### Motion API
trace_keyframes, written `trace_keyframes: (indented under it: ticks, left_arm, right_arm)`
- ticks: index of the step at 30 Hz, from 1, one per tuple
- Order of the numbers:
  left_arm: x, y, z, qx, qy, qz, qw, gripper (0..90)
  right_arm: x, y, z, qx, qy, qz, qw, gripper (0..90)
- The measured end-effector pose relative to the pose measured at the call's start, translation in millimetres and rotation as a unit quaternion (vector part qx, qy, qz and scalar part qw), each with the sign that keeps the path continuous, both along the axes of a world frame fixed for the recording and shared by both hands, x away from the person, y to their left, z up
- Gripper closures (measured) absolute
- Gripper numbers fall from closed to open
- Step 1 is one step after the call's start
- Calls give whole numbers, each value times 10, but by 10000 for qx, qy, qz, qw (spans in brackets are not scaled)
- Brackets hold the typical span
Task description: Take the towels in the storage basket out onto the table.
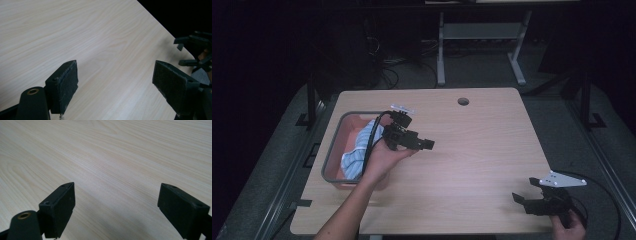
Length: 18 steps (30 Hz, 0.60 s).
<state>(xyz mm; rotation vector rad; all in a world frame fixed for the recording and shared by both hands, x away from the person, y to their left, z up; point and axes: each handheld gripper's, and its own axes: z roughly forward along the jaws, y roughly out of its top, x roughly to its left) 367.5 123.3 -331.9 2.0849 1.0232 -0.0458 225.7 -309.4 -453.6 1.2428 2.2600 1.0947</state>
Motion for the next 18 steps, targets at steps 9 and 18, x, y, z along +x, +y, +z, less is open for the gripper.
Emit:
trace_keyframes:
  ticks: [9,18]
  left_arm:
    - [54,192,72,121,-43,248,9996,206]
    - [72,428,95,224,-62,532,9983,210]
  right_arm:
    - [-18,-7,5,18,14,-8,10000,139]
    - [-22,24,8,-72,16,53,10000,139]
